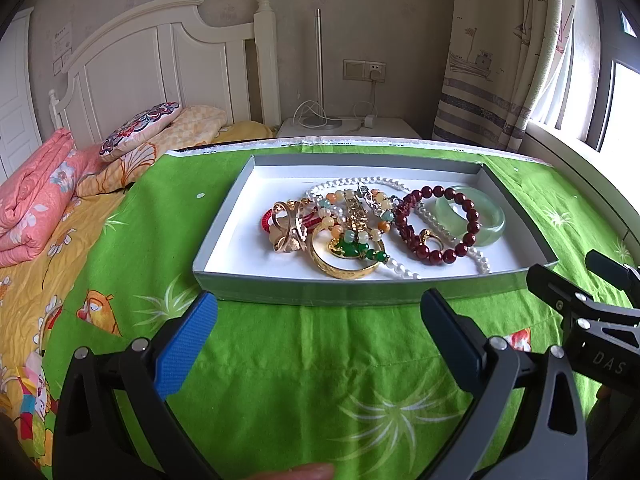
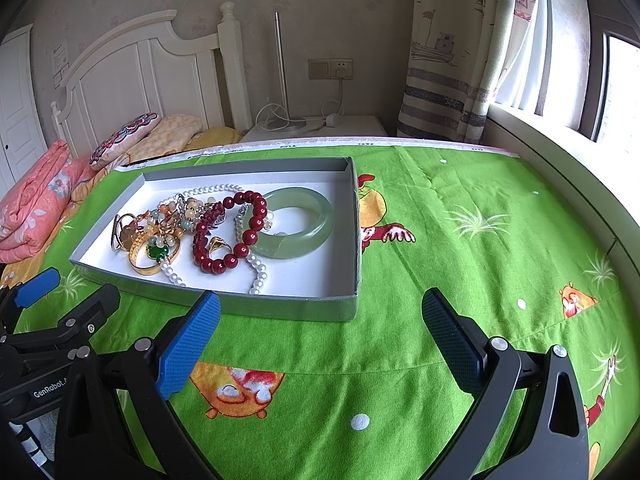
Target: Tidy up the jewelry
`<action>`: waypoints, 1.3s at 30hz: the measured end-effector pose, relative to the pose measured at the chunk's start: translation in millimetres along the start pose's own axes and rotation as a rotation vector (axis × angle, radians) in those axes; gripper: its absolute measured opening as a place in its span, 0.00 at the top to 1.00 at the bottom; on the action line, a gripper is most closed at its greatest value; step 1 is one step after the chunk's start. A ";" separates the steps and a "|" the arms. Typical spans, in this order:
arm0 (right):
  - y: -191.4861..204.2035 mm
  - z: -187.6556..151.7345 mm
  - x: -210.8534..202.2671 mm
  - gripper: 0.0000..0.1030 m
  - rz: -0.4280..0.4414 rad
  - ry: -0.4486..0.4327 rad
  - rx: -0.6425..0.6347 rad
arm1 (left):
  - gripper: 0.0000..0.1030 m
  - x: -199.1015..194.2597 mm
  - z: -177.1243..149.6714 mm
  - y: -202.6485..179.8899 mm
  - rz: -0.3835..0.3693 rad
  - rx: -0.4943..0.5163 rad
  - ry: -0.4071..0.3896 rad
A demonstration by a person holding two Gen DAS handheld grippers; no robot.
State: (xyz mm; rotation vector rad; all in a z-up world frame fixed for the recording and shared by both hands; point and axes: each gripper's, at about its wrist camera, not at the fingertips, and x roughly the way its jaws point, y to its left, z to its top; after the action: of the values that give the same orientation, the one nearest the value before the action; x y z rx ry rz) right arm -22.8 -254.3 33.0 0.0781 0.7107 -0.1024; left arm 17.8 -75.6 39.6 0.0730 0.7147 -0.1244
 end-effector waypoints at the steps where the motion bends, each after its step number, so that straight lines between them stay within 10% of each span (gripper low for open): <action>1: -0.1 0.0 0.1 0.06 0.000 0.000 0.000 | 0.02 0.3 0.4 0.3 0.000 0.000 0.000; 39: 0.2 0.3 -0.5 0.06 0.001 -0.001 0.003 | 0.02 -19.5 -2.8 1.3 0.012 0.037 -0.094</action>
State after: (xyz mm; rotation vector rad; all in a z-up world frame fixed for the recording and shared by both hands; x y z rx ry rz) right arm -23.0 -254.1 33.5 0.0809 0.7095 -0.1023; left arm 1.5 -72.2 50.3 0.1062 0.6179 -0.1289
